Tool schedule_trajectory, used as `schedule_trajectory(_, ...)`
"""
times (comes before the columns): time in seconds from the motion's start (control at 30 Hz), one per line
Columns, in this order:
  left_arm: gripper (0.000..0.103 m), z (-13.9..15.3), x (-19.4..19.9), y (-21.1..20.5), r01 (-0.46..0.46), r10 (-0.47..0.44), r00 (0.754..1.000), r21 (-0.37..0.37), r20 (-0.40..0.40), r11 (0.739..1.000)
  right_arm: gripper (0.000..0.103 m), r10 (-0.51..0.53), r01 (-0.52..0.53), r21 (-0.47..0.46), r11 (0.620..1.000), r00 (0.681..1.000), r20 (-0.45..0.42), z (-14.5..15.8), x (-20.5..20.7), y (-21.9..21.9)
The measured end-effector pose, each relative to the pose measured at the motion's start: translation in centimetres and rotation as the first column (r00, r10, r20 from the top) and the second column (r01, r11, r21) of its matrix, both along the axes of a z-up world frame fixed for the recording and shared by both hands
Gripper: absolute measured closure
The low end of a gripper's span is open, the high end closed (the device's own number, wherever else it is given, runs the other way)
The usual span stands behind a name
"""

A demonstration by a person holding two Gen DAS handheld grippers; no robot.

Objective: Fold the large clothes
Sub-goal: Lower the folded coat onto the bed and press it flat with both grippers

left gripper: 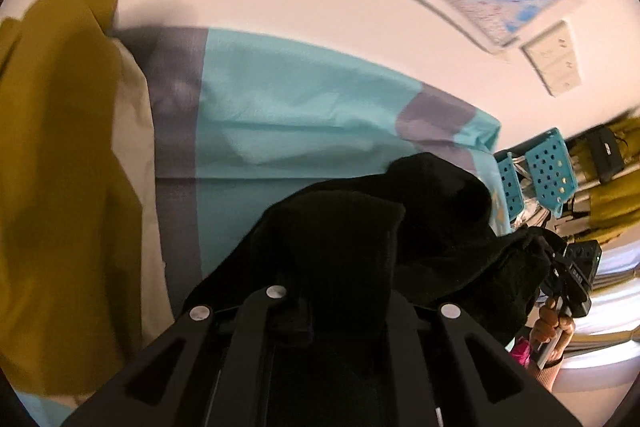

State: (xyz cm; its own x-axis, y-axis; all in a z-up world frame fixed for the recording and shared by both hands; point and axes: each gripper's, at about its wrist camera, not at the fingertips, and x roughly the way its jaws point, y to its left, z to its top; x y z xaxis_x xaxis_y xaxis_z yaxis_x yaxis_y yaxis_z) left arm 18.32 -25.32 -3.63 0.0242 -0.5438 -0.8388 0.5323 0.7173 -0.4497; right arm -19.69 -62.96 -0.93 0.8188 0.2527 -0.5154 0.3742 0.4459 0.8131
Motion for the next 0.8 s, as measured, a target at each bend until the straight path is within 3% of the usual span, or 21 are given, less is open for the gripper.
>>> schedule_trajectory(0.17, 0.094, -2.0, 1.8, 0.0, -0.029, 0.029, 0.997, 0.004, -0.069, 1.000, 0.047, -0.038, 0.037, 0.034, 0.999, 0.999, 0.018, 0.1, 0.0, -0.4)
schedule_trajectory(0.33, 0.094, -3.2, 3.0, 0.2, -0.041, 0.041, 0.994, 0.003, -0.103, 0.999, 0.037, -0.042, 0.046, -0.047, 0.998, 0.995, 0.087, 2.9, -1.4, 0.8)
schedule_trajectory(0.43, 0.093, -3.6, 3.4, 0.6, -0.050, 0.049, 0.991, -0.005, -0.126, 0.999, 0.031, 0.033, -0.014, -0.187, 0.982, 0.994, 0.100, 5.0, -1.4, 3.4)
schedule_trajectory(0.5, 0.092, -3.6, 3.3, 0.5, -0.056, 0.054, 0.990, -0.008, -0.131, 0.998, 0.030, 0.110, -0.092, -0.320, 0.943, 0.993, 0.039, 6.0, -0.1, 6.4)
schedule_trajectory(0.53, 0.092, -3.5, 3.2, 0.4, -0.065, 0.063, 0.989, -0.011, -0.133, 0.998, 0.029, 0.161, -0.155, -0.410, 0.899, 0.987, -0.018, 6.1, 1.1, 8.5)
schedule_trajectory(0.63, 0.087, -2.8, 2.6, 0.5, -0.069, 0.064, 0.992, -0.041, -0.110, 0.997, 0.027, 0.245, -0.290, -0.548, 0.785, 0.957, -0.155, 4.9, 4.5, 13.0)
schedule_trajectory(0.73, 0.072, -1.1, 1.4, 1.0, -0.065, 0.057, 0.996, -0.106, -0.075, 0.992, 0.028, 0.232, -0.372, -0.624, 0.688, 0.927, -0.296, 2.3, 8.1, 15.2)
schedule_trajectory(0.77, 0.072, -0.5, 1.1, 1.5, -0.070, 0.063, 0.997, -0.131, -0.054, 0.989, 0.030, 0.226, -0.389, -0.626, 0.676, 0.918, -0.327, 1.4, 8.8, 15.4)
schedule_trajectory(0.8, 0.072, 0.2, 0.7, 1.9, -0.077, 0.073, 0.997, -0.150, -0.028, 0.986, 0.038, 0.219, -0.411, -0.616, 0.672, 0.905, -0.365, 0.1, 9.8, 15.4)
